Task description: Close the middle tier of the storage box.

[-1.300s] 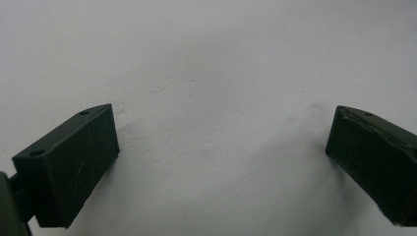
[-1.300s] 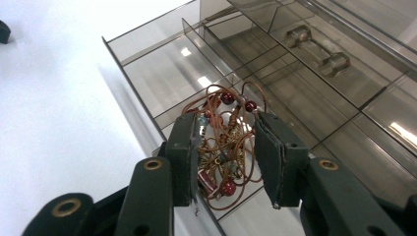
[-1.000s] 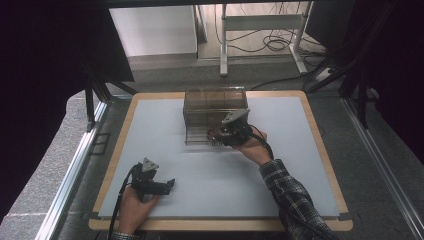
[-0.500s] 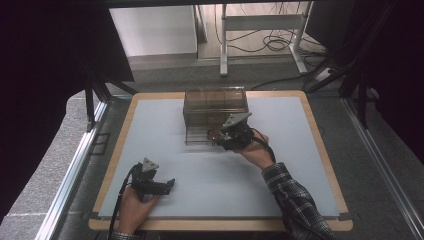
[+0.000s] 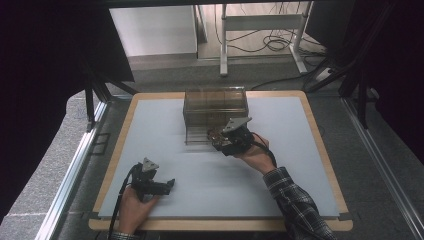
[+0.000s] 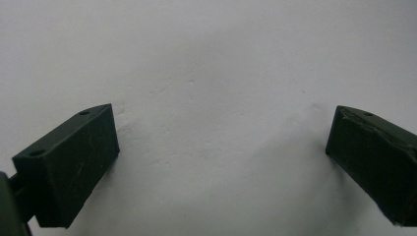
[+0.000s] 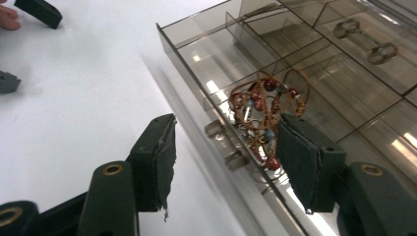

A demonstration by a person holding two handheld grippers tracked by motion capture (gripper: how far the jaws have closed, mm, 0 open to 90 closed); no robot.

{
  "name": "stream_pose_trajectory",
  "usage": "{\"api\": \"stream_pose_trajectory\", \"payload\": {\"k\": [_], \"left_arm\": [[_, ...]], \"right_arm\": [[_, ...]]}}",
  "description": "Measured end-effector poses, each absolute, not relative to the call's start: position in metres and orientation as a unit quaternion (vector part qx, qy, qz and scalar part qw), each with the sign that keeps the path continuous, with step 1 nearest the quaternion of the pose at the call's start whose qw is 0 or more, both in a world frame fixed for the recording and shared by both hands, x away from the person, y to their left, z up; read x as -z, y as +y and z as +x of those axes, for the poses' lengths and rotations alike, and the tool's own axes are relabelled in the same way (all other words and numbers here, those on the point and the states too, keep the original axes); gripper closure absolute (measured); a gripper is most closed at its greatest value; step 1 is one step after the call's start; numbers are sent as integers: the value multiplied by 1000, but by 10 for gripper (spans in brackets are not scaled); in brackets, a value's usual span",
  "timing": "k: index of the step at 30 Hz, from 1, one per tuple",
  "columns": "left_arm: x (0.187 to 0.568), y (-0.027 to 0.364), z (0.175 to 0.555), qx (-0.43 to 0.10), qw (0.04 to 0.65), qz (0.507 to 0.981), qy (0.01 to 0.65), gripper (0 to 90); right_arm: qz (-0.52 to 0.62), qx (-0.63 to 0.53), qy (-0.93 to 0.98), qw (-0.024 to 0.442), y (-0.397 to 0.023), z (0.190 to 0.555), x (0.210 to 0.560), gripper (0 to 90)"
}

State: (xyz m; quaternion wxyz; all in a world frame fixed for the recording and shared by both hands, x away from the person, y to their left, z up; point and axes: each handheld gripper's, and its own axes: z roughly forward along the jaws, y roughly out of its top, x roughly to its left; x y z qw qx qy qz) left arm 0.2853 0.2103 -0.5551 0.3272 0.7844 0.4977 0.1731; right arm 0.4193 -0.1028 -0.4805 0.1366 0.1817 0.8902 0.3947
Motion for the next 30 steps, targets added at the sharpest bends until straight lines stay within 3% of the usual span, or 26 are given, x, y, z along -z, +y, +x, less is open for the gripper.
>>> {"api": "stream_pose_trajectory", "payload": {"k": [12, 30], "left_arm": [[555, 210, 285, -173, 327, 784, 498, 0], [555, 210, 285, -173, 327, 784, 498, 0]], "right_arm": [[166, -392, 897, 122, -103, 411, 489, 307], [176, -382, 901, 106, -111, 405, 502, 291]]}}
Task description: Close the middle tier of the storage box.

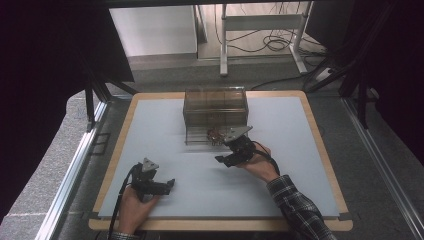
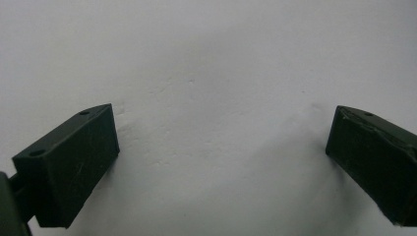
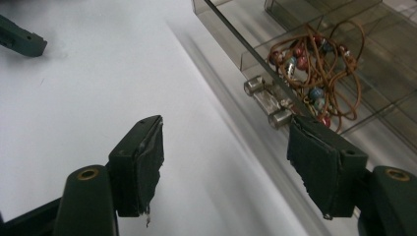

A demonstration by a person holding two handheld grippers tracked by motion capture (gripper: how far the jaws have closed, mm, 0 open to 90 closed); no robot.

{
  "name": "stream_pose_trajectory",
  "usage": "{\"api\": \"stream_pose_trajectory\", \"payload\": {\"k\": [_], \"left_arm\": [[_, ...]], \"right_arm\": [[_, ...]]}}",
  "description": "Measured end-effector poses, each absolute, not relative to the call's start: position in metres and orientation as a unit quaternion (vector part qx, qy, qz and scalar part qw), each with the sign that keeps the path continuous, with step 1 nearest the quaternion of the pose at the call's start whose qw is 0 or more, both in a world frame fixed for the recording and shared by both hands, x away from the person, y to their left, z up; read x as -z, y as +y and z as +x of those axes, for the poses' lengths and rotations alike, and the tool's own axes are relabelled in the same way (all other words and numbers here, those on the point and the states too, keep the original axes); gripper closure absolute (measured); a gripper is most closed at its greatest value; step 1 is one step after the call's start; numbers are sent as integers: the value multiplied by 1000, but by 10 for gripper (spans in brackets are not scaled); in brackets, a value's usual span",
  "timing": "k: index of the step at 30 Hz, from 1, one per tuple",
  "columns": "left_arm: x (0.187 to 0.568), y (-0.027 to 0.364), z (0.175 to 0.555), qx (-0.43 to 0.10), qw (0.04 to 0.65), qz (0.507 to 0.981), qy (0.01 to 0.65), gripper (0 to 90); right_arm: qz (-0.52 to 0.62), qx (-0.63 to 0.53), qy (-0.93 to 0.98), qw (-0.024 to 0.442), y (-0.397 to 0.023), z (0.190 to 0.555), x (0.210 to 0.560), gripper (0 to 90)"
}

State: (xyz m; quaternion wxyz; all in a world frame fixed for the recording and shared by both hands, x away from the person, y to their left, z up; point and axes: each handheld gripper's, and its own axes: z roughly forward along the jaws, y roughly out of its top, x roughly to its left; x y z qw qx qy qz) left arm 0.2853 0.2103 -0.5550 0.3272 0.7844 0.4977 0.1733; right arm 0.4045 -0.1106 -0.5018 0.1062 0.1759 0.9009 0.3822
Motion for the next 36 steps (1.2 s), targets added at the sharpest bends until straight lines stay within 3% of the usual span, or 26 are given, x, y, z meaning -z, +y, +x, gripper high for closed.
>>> {"api": "stream_pose_trajectory", "payload": {"k": [36], "left_arm": [[555, 210, 285, -173, 327, 784, 498, 0]], "right_arm": [[185, -381, 901, 89, -105, 409, 522, 259]]}}
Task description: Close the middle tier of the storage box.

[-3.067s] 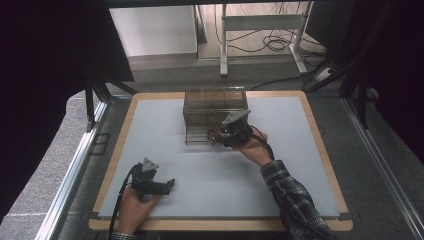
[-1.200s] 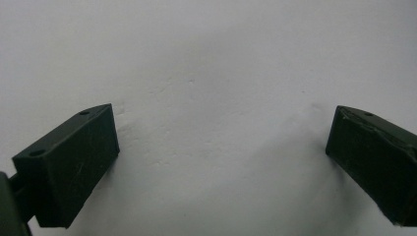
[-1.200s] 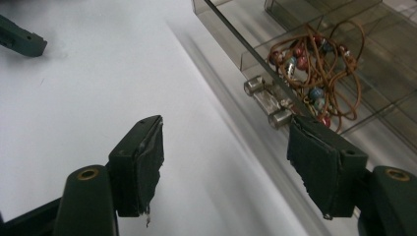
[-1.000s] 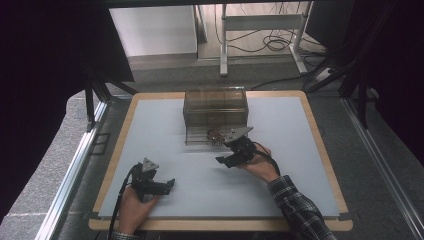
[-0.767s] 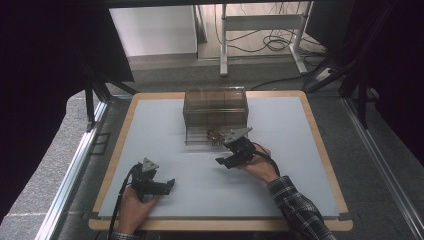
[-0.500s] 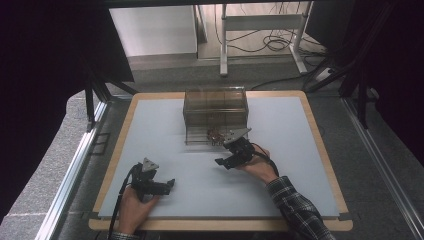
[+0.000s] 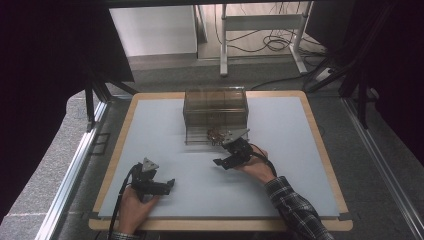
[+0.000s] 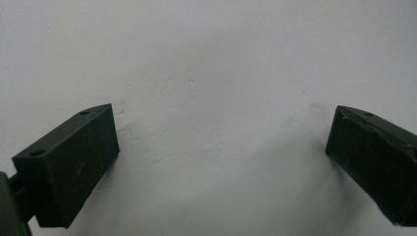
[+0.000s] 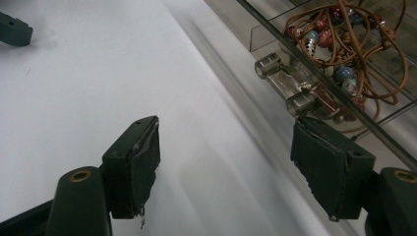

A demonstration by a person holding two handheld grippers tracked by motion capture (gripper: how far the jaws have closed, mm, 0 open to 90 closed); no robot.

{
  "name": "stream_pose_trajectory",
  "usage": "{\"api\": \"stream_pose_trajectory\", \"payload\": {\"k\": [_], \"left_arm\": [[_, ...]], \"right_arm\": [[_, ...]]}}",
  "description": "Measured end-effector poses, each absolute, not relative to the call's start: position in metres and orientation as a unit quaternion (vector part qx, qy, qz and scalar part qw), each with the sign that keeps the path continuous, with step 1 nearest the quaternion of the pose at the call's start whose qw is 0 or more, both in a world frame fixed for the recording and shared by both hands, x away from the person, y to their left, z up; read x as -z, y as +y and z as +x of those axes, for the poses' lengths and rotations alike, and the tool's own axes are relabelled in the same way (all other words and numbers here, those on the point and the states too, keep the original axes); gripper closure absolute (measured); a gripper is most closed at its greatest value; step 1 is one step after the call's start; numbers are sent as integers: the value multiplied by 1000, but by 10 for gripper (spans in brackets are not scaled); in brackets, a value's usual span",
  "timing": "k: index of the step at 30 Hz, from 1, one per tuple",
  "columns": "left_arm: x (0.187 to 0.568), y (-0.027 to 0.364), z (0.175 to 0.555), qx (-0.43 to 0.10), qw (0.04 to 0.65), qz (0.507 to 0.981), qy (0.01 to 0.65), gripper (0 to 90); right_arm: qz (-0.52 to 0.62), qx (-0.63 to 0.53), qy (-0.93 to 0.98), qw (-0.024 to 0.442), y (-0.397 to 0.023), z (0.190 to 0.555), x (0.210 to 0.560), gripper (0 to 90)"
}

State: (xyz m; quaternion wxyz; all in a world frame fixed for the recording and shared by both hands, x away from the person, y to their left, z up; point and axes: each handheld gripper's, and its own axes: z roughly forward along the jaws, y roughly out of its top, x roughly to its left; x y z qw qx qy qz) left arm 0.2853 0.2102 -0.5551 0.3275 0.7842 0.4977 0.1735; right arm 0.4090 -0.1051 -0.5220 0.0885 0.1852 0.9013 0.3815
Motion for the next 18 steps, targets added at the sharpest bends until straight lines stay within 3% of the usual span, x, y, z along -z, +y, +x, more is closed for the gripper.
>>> {"api": "stream_pose_trajectory", "payload": {"k": [18], "left_arm": [[555, 210, 285, -174, 328, 784, 498, 0]], "right_arm": [[182, -387, 900, 90, -102, 411, 526, 260]]}}
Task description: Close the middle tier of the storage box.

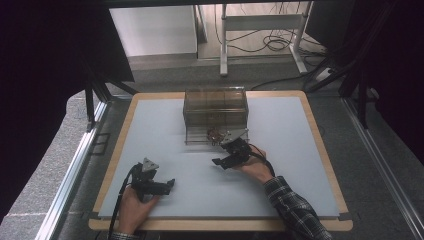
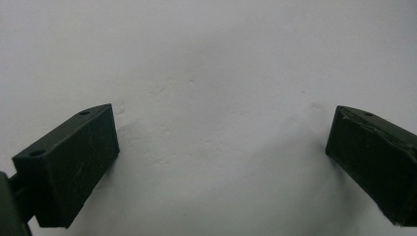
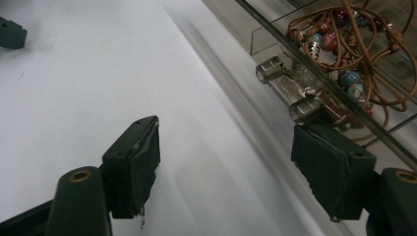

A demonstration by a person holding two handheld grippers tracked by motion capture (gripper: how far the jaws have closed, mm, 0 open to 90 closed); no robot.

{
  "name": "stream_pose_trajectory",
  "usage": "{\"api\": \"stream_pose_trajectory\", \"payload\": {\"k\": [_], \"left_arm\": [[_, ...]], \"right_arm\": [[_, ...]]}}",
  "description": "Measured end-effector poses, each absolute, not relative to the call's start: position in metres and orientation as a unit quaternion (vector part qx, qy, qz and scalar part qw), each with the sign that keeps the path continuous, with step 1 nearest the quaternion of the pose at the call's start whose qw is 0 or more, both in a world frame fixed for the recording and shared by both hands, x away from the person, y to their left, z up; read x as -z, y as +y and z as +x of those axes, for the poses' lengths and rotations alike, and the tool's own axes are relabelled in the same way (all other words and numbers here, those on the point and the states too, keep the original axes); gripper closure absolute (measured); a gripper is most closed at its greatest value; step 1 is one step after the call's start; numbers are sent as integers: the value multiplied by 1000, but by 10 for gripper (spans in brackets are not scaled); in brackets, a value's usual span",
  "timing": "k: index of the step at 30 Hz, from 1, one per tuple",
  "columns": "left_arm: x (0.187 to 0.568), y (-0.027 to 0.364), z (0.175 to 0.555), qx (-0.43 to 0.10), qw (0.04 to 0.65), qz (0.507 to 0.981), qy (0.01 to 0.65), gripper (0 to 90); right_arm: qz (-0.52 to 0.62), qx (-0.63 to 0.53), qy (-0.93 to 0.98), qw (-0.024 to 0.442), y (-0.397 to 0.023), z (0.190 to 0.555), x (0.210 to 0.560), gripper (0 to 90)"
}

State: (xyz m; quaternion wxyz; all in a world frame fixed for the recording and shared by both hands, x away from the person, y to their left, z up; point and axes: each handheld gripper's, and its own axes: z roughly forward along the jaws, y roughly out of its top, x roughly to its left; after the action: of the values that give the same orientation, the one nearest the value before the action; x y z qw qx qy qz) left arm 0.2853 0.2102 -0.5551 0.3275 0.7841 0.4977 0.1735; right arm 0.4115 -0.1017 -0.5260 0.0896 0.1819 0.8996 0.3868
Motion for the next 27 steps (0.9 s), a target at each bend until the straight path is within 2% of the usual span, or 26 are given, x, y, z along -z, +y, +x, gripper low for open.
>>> {"api": "stream_pose_trajectory", "payload": {"k": [27], "left_arm": [[555, 210, 285, -173, 327, 784, 498, 0]], "right_arm": [[175, -397, 895, 104, -102, 414, 523, 260]]}}
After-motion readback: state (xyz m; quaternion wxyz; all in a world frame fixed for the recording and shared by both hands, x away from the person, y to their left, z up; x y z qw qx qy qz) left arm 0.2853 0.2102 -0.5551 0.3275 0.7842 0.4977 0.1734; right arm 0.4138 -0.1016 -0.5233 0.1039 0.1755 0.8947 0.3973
